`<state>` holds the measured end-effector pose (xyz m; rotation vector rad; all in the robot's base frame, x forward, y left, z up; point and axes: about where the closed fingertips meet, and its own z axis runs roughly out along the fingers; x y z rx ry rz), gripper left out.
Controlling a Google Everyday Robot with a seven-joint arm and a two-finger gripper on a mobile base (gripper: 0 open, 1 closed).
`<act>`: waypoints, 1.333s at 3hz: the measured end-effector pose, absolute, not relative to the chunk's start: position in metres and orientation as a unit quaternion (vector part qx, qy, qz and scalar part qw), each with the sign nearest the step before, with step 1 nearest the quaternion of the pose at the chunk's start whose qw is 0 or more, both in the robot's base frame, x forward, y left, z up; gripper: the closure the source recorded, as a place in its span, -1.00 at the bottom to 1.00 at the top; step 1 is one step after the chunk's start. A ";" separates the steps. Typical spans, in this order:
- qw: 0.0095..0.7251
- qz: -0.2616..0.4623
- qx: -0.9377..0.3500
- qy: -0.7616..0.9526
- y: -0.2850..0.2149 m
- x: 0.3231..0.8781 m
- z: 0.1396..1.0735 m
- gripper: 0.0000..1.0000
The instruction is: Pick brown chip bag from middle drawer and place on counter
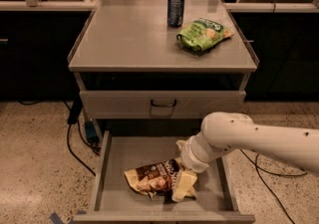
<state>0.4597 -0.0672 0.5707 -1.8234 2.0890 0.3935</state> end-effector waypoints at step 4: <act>0.170 0.135 -0.628 0.748 0.002 0.448 0.483 -1.00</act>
Offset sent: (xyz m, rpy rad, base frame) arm -0.0114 0.0522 -0.0769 -0.1875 -0.0157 0.0214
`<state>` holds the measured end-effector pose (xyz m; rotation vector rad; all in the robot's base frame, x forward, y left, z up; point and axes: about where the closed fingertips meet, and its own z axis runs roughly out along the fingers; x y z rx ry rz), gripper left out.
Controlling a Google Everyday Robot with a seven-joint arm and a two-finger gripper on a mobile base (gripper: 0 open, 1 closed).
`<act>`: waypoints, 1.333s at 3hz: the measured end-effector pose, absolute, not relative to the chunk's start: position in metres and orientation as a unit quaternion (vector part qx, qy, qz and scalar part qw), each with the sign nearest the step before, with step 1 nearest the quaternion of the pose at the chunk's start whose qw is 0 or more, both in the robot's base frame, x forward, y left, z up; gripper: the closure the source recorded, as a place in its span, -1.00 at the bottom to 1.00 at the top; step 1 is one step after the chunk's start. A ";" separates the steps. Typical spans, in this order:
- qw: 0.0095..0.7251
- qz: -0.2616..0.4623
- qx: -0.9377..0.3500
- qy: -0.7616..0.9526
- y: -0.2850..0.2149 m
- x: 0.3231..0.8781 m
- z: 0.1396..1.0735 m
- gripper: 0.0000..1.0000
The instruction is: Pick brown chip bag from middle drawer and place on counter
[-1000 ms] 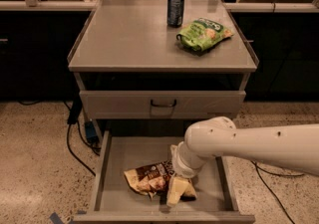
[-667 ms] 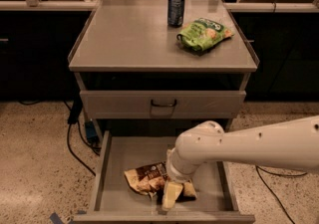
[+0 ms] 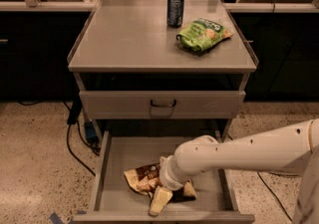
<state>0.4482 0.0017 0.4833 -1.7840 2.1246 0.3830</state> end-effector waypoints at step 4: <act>0.234 0.221 -0.615 0.720 0.042 0.478 0.439 -1.00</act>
Offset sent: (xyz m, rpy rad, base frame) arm -0.0008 0.0028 -0.0086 0.0996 0.0086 -0.0437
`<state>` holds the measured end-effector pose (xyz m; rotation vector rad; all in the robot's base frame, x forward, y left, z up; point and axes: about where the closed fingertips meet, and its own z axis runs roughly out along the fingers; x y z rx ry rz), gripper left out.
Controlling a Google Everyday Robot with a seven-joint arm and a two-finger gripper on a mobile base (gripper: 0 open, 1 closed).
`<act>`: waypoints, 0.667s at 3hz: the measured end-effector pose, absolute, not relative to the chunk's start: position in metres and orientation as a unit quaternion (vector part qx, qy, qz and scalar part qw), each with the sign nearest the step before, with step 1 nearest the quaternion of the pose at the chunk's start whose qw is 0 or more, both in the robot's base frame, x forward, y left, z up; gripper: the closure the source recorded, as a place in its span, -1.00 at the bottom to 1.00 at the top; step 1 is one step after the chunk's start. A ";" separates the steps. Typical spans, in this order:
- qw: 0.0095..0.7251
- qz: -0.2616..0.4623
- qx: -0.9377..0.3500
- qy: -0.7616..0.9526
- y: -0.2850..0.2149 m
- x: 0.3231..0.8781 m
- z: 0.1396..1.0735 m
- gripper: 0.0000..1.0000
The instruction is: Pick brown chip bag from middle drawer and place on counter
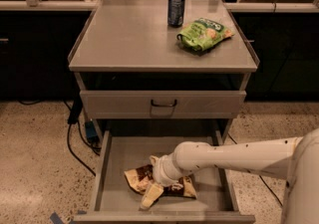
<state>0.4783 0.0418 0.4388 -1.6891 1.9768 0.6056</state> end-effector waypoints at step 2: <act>0.220 0.220 -0.640 0.702 0.049 0.492 0.415 -1.00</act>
Offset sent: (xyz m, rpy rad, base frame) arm 0.0132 -0.0060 -0.0375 -0.0798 0.0083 0.0902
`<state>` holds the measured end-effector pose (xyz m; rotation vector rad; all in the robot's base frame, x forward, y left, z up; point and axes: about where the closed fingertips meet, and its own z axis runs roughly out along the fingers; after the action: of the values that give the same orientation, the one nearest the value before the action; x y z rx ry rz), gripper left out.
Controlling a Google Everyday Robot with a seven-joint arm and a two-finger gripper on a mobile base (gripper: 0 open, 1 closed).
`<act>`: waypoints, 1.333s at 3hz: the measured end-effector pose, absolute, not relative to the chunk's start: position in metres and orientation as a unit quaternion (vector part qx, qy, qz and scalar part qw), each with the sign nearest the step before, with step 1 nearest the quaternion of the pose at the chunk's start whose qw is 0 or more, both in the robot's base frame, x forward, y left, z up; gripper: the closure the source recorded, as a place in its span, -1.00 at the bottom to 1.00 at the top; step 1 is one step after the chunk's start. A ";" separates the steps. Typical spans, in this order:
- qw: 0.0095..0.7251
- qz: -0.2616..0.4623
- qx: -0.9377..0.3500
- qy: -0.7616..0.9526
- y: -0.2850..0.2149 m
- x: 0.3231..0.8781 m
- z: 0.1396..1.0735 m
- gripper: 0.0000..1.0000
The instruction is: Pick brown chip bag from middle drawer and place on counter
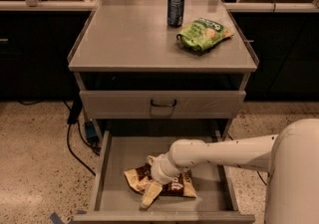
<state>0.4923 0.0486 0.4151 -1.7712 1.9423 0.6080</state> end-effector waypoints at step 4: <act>0.158 0.186 -0.650 0.719 0.007 0.472 0.389 -0.46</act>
Offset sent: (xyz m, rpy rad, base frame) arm -0.0288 -0.0649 -0.0444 -0.2102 0.0673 -0.0040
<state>0.4719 0.0072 0.3888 -1.8607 2.0578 0.5319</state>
